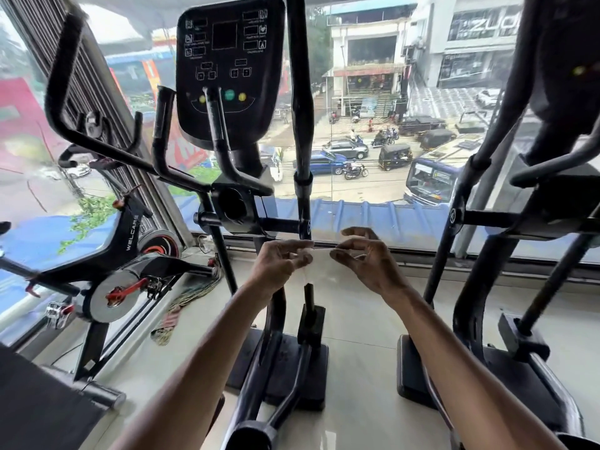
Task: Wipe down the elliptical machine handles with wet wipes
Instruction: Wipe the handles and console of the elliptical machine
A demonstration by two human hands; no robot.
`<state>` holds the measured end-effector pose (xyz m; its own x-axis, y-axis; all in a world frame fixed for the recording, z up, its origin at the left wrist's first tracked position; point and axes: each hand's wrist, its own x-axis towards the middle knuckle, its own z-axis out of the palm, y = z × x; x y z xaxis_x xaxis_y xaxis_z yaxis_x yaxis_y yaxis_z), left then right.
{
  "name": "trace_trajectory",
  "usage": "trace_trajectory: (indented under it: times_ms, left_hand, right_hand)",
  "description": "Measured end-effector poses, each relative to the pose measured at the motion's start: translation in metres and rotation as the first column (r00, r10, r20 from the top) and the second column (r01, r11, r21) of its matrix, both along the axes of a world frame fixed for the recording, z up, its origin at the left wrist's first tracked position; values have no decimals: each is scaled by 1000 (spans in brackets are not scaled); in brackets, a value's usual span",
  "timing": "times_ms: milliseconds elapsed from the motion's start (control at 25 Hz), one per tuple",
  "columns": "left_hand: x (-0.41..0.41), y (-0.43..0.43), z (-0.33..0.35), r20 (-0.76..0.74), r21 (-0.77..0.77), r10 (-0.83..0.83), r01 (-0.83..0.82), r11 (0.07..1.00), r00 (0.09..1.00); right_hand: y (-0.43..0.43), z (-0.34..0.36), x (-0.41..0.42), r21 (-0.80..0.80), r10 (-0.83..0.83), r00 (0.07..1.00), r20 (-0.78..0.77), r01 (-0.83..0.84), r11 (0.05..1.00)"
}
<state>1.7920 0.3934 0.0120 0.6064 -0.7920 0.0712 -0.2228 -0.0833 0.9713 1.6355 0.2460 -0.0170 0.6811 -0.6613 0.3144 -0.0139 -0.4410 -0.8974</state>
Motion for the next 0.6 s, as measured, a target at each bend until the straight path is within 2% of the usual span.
trace_trajectory:
  times_ms: [160,240,320,400,480,600]
  left_hand:
    - [-1,-12,2,55,73,47,-51,996,997]
    - [-1,-17,2,-50,66,39,-36,997,998]
    - [-7,-20,6,-239,21,15,-10,1000,971]
    - [-13,-22,10,-306,11,-1,5,1000,952]
    - [-15,-27,8,-235,44,-7,18,999,972]
    - [-13,-37,0,69,125,95,-103,987,993]
  right_hand:
    - [-18,2,3,97,45,999,7,-45,994]
    - [-21,2,4,173,26,999,39,-32,984]
    - [-22,3,4,323,41,994,103,-72,944]
    - [-24,2,5,374,47,990,130,-93,923]
    - [-27,1,7,347,16,994,112,-54,936]
    - [-30,-3,14,172,-126,991,49,116,978]
